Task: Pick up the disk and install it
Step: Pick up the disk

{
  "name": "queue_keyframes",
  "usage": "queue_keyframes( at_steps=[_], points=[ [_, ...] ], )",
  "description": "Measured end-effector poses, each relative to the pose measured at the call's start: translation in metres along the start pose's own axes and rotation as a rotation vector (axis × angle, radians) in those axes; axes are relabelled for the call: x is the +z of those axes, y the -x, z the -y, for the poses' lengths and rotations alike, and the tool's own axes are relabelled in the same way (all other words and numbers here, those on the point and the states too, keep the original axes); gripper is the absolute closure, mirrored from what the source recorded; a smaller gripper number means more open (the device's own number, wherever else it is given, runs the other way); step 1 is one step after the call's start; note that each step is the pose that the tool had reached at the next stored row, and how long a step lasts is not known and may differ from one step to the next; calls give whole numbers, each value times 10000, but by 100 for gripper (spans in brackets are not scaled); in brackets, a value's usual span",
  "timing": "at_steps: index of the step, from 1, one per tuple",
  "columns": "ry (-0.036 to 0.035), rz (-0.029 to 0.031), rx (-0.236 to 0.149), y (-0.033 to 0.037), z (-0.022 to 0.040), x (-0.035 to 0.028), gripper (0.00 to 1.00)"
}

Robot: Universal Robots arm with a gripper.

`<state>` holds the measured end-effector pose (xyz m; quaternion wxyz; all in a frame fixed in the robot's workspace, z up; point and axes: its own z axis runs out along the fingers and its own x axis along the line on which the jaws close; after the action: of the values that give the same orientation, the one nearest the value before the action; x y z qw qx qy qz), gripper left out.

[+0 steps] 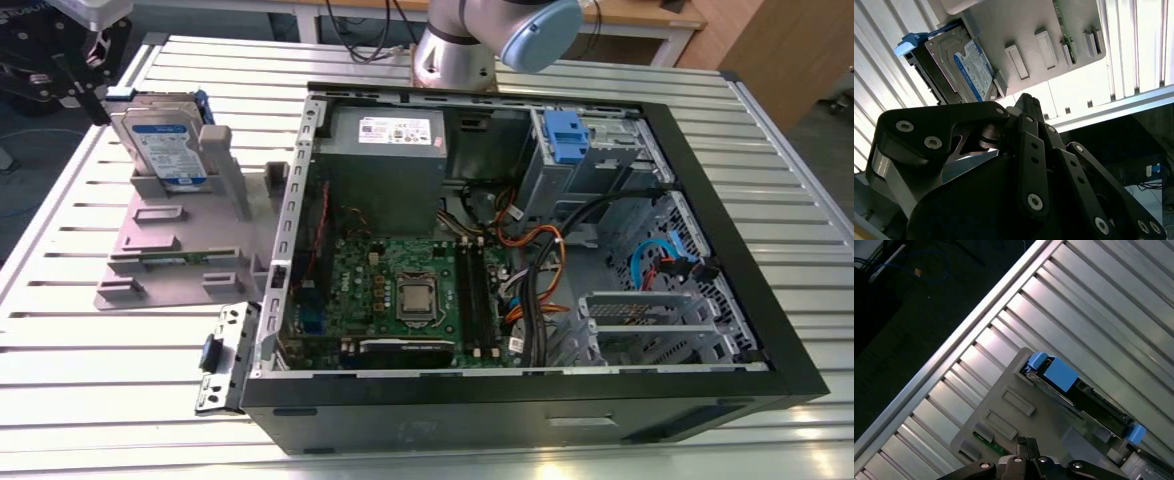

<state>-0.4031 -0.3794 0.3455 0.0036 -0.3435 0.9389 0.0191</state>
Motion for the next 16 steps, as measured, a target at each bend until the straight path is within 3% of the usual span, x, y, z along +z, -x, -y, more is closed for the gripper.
queue_keyframes(
  at_steps=[16],
  points=[
    [15, -27, -795, 0, 0, 0, 90]
  ],
)
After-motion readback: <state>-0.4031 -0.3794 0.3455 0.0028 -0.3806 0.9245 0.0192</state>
